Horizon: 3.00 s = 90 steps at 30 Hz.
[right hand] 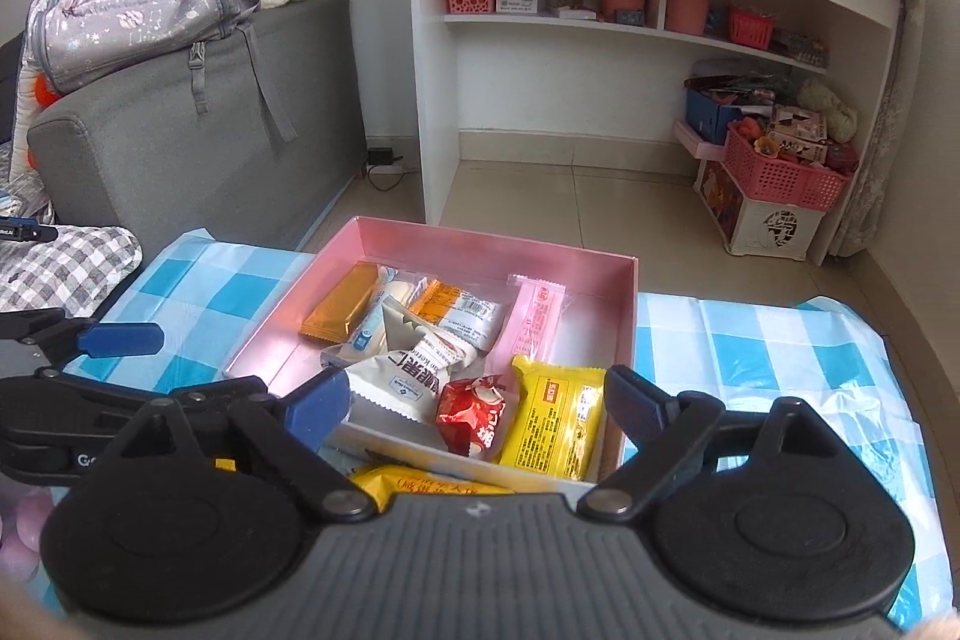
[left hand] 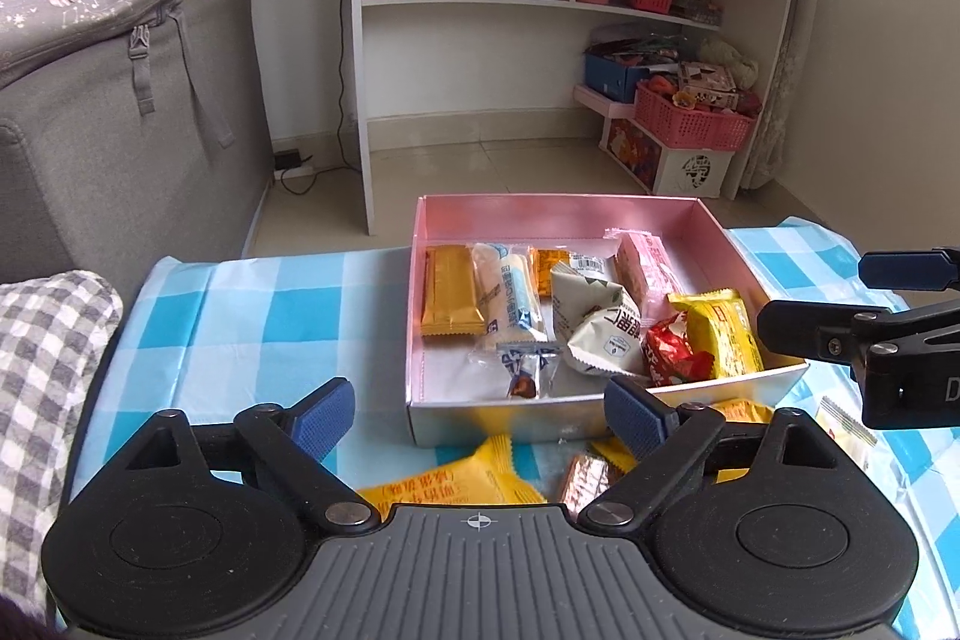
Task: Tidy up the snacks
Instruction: 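Withdraw both tools from the box back over the snack pile, then grasp the red-white triangular pack with left gripper while right gripper grasps the cream square pack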
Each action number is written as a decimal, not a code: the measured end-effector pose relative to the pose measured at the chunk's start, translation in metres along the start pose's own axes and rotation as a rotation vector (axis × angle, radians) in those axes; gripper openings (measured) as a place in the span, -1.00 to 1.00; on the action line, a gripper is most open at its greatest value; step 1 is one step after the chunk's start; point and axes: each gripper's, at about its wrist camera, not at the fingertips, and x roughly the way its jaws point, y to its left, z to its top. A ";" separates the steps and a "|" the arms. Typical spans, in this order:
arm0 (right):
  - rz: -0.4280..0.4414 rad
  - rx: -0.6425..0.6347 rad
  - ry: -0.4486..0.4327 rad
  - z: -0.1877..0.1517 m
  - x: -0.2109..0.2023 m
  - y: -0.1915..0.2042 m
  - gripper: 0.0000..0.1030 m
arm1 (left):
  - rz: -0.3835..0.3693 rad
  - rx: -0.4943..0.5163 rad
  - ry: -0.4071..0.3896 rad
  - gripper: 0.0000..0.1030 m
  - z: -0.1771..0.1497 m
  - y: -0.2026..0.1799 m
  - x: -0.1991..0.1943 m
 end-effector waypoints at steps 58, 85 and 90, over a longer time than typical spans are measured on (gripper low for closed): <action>0.021 -0.037 0.093 -0.124 -0.011 -0.062 0.99 | -0.176 -0.004 0.016 0.42 -0.118 -0.049 -0.007; -0.091 0.124 0.186 -0.103 0.027 -0.075 0.32 | -0.141 -0.070 0.107 -0.35 -0.105 -0.024 -0.015; -0.070 0.078 0.194 -0.103 0.020 -0.064 0.11 | -0.118 -0.077 0.115 -0.37 -0.104 -0.016 -0.021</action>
